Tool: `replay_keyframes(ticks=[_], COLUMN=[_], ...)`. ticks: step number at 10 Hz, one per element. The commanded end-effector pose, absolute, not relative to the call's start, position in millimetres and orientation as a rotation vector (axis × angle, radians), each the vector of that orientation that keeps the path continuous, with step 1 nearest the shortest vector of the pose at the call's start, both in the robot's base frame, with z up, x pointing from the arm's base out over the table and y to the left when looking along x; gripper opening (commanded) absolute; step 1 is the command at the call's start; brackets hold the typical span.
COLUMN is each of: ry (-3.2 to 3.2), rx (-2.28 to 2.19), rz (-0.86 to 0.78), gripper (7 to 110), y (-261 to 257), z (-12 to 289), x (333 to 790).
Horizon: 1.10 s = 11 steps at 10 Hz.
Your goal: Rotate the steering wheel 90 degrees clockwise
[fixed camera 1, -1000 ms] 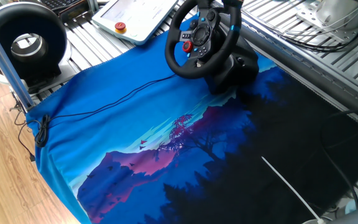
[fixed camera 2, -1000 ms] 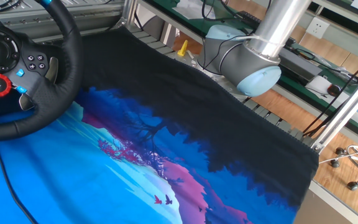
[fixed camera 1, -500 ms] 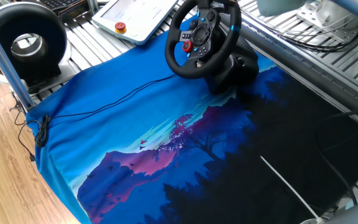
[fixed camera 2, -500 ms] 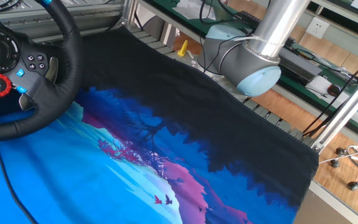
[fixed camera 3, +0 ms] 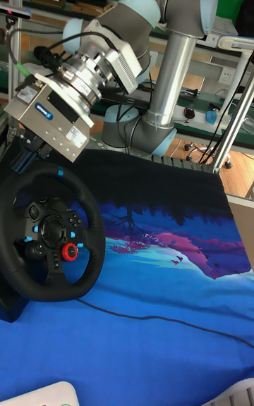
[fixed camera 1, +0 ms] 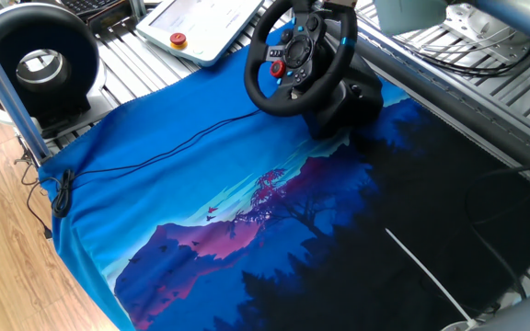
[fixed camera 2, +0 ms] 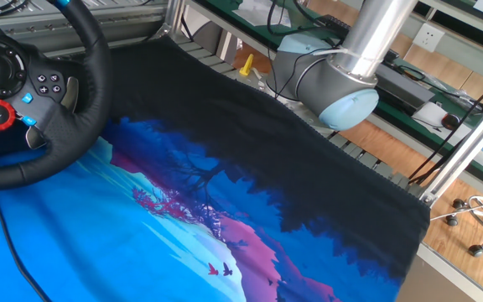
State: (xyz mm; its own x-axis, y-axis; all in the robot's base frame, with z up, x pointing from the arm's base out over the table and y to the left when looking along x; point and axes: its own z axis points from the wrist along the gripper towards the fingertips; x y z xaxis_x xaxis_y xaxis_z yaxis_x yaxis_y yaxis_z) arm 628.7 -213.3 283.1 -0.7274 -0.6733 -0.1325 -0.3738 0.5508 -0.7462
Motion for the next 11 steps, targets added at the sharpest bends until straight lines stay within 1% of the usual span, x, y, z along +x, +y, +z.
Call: replay_keyframes(ticks=[1, 3, 11], ry=[2.360, 2.356, 2.404], rx=[-0.846, -0.843, -0.835], rz=[-1.038, -1.043, -0.954], gripper=[7, 7, 7], y=[-222, -224, -215], z=[281, 281, 266], x=[630, 630, 623])
